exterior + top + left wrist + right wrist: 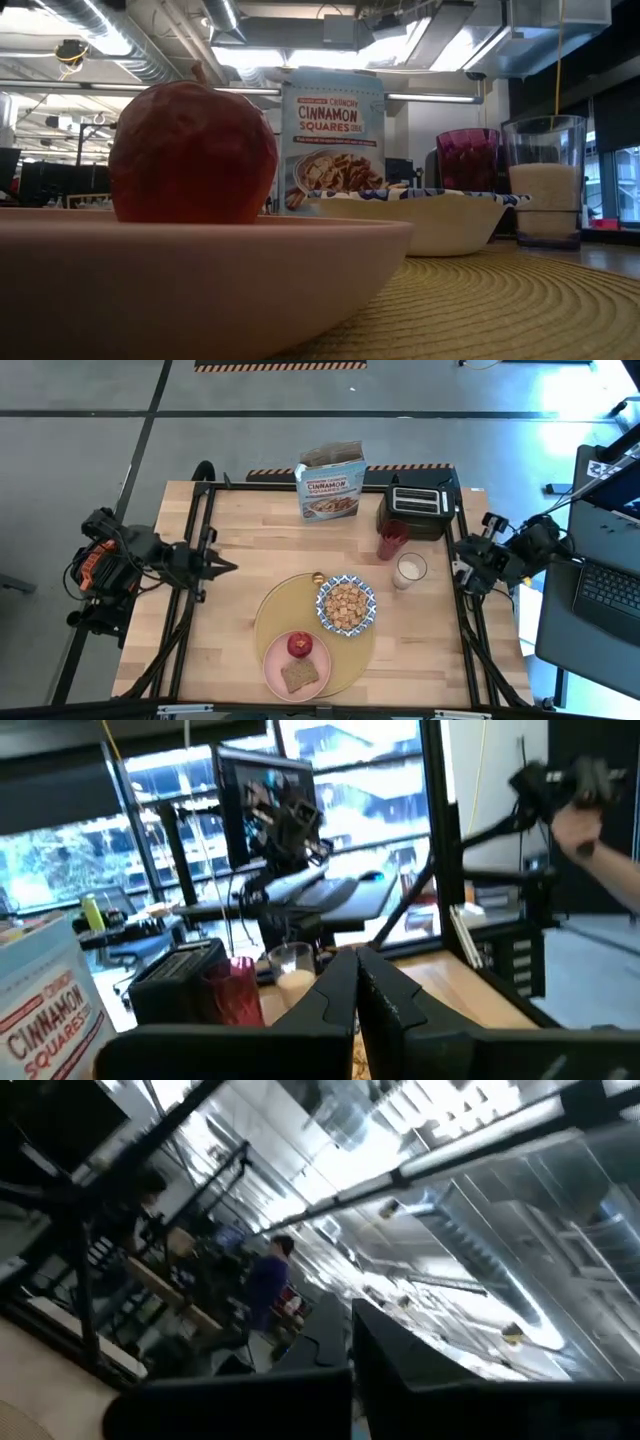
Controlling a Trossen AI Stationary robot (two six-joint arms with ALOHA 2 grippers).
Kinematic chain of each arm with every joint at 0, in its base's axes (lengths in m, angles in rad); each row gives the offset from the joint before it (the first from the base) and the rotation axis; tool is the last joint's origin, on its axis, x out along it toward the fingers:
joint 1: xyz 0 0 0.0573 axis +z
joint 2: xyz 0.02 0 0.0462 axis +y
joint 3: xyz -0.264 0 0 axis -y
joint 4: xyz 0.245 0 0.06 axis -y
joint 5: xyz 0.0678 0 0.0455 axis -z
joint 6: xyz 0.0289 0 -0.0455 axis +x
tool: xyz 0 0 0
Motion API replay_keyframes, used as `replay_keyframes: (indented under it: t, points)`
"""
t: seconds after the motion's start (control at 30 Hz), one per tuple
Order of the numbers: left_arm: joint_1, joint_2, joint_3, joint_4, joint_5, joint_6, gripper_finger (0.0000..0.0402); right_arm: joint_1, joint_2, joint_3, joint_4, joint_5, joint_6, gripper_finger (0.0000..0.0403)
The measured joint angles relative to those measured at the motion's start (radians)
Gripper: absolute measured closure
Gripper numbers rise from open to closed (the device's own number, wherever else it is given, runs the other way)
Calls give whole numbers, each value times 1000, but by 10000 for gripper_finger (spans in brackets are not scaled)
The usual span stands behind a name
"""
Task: Arrange a breakfast setting
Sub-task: Return to Home Position
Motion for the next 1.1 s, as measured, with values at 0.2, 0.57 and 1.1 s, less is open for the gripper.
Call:
replay_keyframes:
  t: [0.2,0.57,1.1]
  points:
    - [0,-186,-124,5,-7,6,402,42,-97,2,-140,-62,35,403]
    - [1,-303,-229,84,-15,61,401,39,-25,-83,54,-224,65,403]
    - [2,-302,-232,138,-49,111,402,-496,508,-60,342,-655,280,403]
